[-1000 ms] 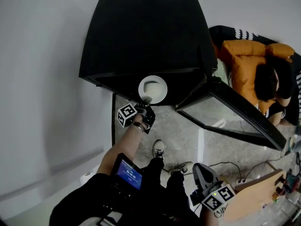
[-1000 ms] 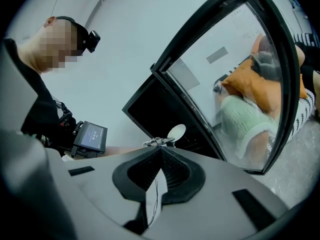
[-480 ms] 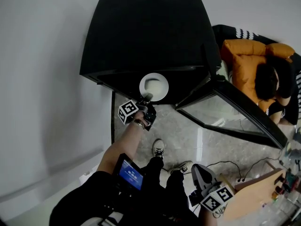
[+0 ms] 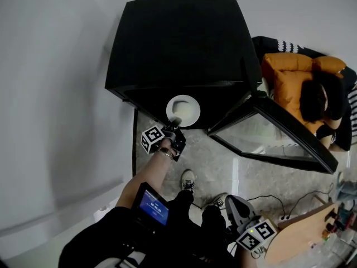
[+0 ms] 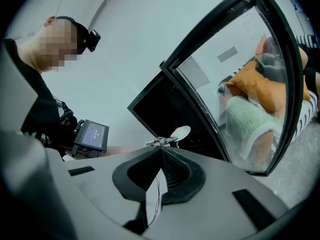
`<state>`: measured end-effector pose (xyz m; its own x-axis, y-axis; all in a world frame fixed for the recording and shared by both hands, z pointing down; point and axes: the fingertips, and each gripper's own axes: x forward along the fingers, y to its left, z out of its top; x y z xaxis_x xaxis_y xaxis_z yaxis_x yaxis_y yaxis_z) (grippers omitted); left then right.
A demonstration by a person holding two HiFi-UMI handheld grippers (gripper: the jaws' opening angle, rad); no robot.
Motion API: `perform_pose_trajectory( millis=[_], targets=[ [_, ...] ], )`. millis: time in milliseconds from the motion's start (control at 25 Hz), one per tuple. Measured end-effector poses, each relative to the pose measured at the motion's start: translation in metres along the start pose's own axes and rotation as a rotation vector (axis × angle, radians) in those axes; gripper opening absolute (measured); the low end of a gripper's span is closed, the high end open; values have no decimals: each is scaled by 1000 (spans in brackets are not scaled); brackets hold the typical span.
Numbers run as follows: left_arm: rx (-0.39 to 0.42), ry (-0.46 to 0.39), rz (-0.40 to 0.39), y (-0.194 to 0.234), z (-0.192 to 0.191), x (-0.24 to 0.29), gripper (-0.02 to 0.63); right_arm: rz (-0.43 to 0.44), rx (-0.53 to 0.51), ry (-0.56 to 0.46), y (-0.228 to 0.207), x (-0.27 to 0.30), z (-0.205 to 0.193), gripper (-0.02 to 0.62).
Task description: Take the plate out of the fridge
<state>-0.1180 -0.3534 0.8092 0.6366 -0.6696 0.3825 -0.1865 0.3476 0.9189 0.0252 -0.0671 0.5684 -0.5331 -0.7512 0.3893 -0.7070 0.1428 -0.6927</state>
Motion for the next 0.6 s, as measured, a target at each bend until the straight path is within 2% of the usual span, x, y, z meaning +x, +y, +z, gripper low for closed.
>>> perform_pose_trajectory(
  millis=[320, 600],
  targets=[
    [15, -46, -76, -35, -14, -52, 23, 123, -74, 49, 15, -3, 6, -3],
    [-11, -65, -77, -73, -64, -128, 23, 255, -136, 108, 29, -22, 12, -3]
  ],
)
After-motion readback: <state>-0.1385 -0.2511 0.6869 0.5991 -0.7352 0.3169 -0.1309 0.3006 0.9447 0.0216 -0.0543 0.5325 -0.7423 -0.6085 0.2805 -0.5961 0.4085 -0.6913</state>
